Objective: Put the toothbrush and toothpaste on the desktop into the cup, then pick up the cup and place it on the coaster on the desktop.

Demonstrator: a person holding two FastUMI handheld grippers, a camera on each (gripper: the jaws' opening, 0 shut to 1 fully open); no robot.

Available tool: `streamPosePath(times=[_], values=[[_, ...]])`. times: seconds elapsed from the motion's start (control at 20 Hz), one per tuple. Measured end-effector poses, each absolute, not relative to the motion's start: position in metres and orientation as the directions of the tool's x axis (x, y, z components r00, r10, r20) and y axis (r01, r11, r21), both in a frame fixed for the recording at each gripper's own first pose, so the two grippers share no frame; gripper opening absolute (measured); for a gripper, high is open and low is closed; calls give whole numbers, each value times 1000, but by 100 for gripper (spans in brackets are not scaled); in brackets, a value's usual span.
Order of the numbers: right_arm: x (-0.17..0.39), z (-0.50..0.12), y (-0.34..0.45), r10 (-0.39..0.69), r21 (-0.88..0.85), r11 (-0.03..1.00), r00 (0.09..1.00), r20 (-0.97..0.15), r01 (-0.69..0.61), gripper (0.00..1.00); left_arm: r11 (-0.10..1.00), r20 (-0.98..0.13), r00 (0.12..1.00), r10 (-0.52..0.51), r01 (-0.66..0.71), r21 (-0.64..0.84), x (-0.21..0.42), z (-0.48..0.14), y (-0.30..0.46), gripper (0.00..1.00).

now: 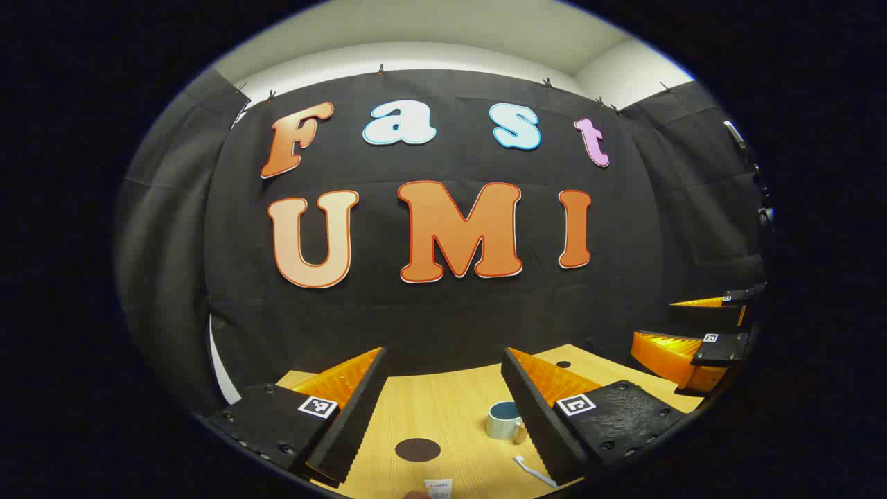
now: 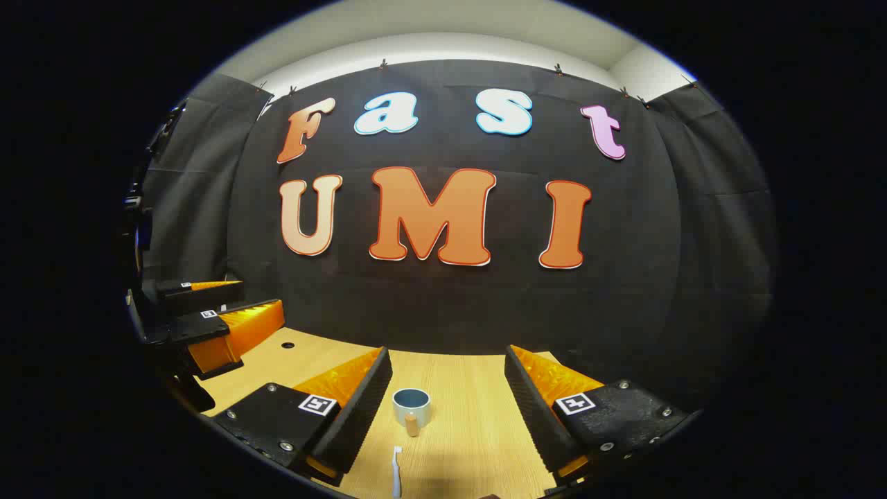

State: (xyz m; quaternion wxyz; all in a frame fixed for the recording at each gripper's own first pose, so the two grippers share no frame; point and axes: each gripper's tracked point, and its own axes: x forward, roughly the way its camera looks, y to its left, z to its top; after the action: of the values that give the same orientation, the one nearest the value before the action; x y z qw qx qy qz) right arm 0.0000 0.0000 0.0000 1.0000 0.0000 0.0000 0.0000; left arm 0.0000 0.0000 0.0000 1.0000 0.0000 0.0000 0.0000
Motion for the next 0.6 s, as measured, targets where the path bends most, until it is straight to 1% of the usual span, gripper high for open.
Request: streamPosePath(times=[0.1, 0.15, 0.25, 0.45, 0.6], values=[[0, -5, -2, 5, 10, 1000, 1000, -15, -5, 99, 1000, 10, 1000, 12, -12, 10, -6, -1, 1, 98], [-1, -10, -4, 7, 12, 1000, 1000, -24, -7, 99, 999, 16, 999, 29, -30, 17, -8, 1, 6, 100], [0, -14, -4, 10, 8, 1000, 999, -34, -10, 99, 998, 27, 997, 67, -67, 18, -14, 1, 17, 98], [-2, -25, 2, 27, 3, 1000, 998, -61, -27, 99, 993, 10, 993, 116, -116, -9, -21, -8, 31, 98], [-1, -30, 6, 38, 7, 999, 996, -75, -37, 99, 991, -2, 991, 132, -132, -16, -23, -14, 34, 98]])
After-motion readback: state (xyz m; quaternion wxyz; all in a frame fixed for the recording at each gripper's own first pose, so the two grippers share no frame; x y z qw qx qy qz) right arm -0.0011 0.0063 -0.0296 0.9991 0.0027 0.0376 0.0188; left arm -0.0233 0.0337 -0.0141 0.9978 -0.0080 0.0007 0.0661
